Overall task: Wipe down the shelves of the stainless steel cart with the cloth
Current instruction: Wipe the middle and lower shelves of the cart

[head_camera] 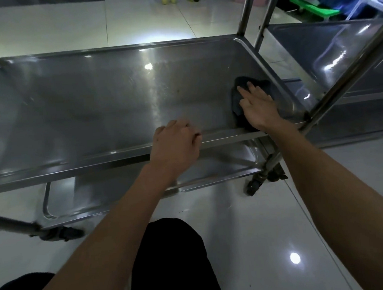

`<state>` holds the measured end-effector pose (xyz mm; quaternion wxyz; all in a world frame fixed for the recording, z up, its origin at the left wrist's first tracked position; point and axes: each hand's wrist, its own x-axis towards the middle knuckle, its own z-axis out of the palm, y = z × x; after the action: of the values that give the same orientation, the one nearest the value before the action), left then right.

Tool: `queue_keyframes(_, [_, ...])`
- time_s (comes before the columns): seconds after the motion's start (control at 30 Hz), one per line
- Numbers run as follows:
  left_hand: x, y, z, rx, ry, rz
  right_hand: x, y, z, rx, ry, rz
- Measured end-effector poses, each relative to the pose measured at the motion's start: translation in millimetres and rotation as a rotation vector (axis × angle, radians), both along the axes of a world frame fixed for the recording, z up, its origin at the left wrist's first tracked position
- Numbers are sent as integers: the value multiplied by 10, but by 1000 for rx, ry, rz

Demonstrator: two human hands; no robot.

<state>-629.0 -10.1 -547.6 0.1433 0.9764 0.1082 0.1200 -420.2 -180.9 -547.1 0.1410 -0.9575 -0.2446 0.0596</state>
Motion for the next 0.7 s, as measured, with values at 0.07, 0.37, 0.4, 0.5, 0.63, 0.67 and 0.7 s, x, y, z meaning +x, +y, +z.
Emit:
queue_keyframes(0.07, [-111,175,2,-36,-23,1,-82,237,15,-2,25,40])
queue_keyframes(0.37, [-799,1104,54,52,6,371,-566,1372,16,-7,34,249])
queue_keyframes(0.4, [-848,1158,48,53,6,374,-640,1499,18,-6,33,269])
queue_keyframes(0.5, [-957,1234,16,45,-10,357,-904,1880,35,6,32,328])
queue_keyframes(0.63, [-1064,1256,-49,7,-38,335,-1308,2359,36,15,53,435])
queue_keyframes(0.67, [-1096,1263,-62,2,-49,330,-1404,2462,31,13,58,466])
queue_keyframes(0.7, [-1129,1271,-73,-3,-59,325,-1492,2552,28,12,64,498])
